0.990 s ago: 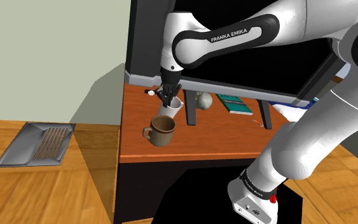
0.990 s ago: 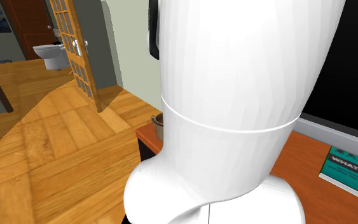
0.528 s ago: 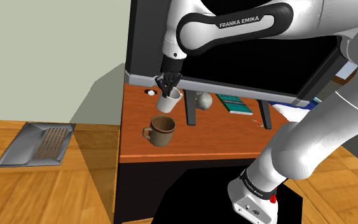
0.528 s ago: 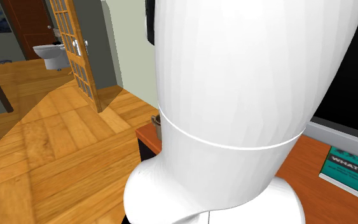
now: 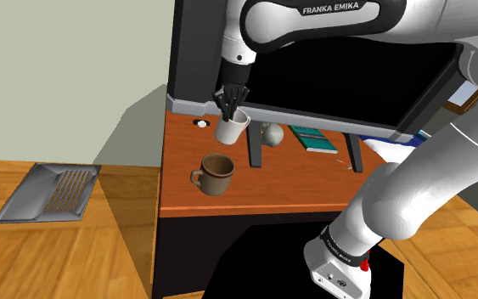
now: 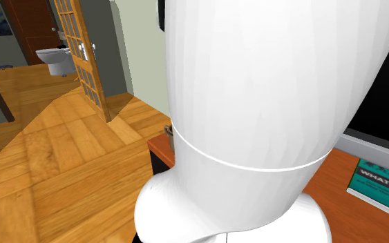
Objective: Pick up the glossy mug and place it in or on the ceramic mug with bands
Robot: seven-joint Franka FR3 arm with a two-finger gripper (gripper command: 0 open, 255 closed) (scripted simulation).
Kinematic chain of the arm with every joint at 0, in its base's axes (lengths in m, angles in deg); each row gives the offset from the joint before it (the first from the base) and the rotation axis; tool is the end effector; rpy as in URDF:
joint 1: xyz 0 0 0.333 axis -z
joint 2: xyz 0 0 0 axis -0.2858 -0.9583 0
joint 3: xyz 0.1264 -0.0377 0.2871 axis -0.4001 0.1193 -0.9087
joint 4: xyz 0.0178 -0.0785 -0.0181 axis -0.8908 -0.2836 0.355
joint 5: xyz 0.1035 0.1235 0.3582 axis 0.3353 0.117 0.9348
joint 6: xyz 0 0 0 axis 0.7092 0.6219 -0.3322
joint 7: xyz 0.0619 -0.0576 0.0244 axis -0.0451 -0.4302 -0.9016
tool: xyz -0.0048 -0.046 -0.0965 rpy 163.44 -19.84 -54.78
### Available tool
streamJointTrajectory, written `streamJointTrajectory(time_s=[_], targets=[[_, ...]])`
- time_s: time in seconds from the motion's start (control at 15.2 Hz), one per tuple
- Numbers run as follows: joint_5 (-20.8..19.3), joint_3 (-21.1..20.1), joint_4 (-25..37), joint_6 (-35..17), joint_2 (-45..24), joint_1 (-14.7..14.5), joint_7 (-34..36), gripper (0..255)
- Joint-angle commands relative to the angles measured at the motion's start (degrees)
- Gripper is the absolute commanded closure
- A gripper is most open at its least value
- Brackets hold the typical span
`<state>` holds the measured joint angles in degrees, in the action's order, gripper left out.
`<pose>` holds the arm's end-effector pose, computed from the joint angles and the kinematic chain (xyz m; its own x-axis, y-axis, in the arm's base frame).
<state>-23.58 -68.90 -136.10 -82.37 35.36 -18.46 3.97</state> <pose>0.4787 0.1081 0.4818 0.9967 -0.0567 -0.0576 -0.0523 -0.9958 0.0758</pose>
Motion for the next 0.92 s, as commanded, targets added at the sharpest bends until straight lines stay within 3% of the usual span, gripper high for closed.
streamJointTrajectory(time_s=[0.0,0.2,0.86], targets=[[-0.2,0.2,2.2,-3.8,0.2,0.2,-0.1,255],[-0.1,0.2,3.9,-1.9,0.4,0.2,-0.2,255],[3.8,-6.9,-1.3,2.4,9.8,-5.3,10.6,255]])
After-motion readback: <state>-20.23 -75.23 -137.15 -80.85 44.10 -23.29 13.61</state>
